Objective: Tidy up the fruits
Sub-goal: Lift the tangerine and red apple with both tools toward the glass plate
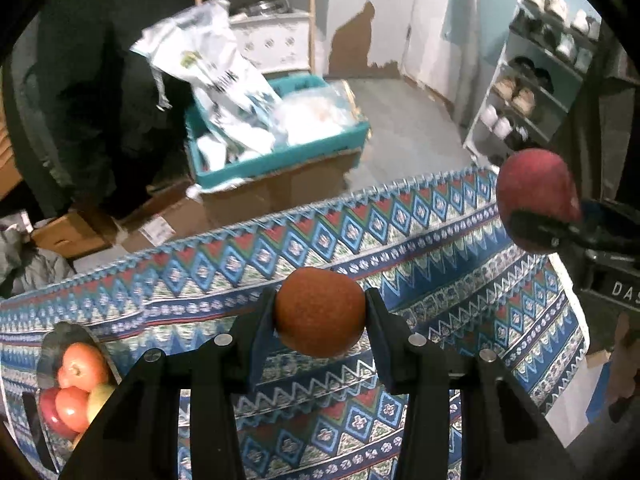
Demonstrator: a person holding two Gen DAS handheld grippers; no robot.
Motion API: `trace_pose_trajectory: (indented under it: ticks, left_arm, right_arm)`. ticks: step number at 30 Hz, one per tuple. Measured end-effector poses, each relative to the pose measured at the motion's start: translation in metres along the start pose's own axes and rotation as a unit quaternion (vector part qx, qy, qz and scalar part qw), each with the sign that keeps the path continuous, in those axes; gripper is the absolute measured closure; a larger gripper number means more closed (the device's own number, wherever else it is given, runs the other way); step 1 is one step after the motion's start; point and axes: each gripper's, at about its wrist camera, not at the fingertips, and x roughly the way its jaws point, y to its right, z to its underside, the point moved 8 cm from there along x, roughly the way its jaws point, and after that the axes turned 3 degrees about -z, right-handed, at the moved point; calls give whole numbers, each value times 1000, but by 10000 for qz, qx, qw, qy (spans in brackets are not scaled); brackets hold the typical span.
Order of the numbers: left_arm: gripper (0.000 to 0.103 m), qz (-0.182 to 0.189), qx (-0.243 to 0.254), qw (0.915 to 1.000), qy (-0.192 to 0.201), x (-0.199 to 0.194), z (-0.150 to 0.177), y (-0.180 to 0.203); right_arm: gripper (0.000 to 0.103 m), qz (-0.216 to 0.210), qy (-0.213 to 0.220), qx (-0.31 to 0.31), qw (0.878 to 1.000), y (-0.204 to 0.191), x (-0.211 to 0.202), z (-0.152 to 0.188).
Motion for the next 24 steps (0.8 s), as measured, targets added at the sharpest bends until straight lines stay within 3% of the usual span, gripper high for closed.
trace_pose_trajectory:
  ticks: [13, 24]
  left_arm:
    - [58, -60, -309, 9981, 535, -71, -2, -38]
    - [58, -346, -466, 9943, 895, -116, 2, -74]
  right_arm:
    - [31, -352, 484, -297, 9978, -53, -44, -16]
    - [31, -541, 642, -720, 9939, -100, -60, -22]
